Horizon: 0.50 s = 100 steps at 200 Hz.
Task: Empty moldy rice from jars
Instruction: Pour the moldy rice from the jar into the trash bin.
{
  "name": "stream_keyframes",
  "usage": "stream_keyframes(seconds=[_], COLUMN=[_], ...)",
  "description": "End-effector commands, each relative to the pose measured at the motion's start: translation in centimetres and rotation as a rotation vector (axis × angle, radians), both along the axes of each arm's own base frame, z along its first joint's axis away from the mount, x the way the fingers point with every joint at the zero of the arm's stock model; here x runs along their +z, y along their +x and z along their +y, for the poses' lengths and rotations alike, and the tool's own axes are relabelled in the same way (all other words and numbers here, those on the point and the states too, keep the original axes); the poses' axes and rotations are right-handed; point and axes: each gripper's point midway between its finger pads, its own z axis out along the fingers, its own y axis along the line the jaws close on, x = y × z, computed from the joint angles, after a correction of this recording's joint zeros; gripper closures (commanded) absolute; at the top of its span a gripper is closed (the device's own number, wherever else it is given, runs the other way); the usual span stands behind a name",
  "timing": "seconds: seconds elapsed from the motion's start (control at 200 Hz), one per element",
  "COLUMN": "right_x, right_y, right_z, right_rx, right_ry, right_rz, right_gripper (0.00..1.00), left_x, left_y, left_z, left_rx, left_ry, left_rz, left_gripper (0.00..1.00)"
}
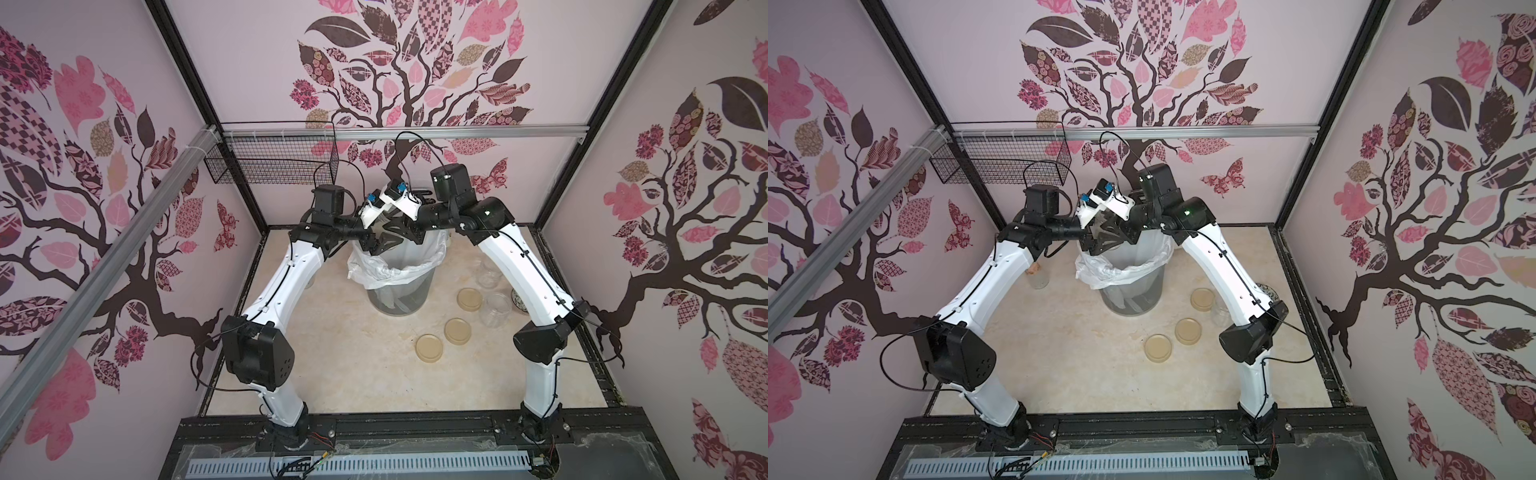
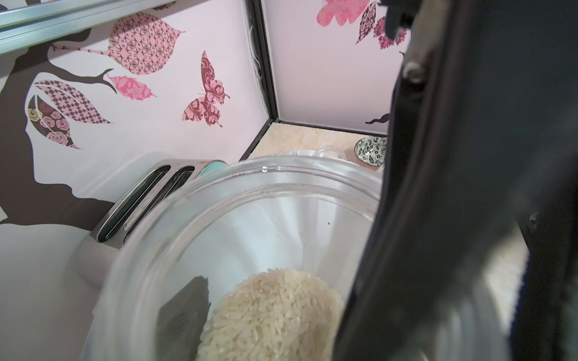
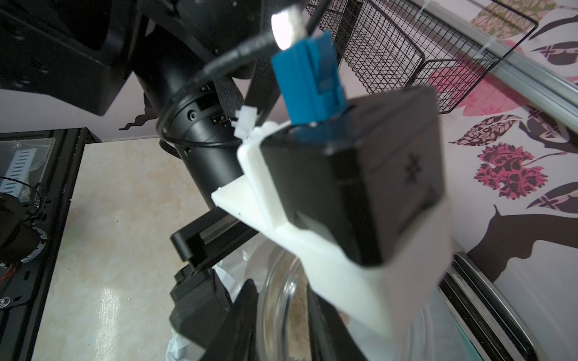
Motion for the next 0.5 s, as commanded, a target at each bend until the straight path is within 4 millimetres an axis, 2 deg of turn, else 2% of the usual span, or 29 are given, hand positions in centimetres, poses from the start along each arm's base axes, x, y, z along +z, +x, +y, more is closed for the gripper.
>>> stream_keyframes(seconds=[0.0,0.195,0.38,0.495], right_x=[-1.9,-3.4,-4.5,-4.8], right_y=[-0.7,-0.9,-0.7,-0.5], right_z=[0.2,0.3,0.2,0.1], right_rx=[0.039,0.054,0.042,0.036], right_ry=[-0.037,-0.064,-0.086,-0.09], right_rz=[0.053,0.084,0.1,0.102], right_gripper=[0.73,0.72,0.71,0.72], left_x=[3.2,2.1,0.4,0.1], left_y=[-0.3,-0.4,-0.2,-0.2], left_z=[0.0,0.3,-0.4,-0.7], left_rx=[-0.045,-0.054,-0.047,-0.048], left_ry=[0.013,0.117,0.28,0.309], left_rz=[-0.165,-0.227,-0.294,-0.309], left_gripper=[0.31,0.3,0.29,0.29])
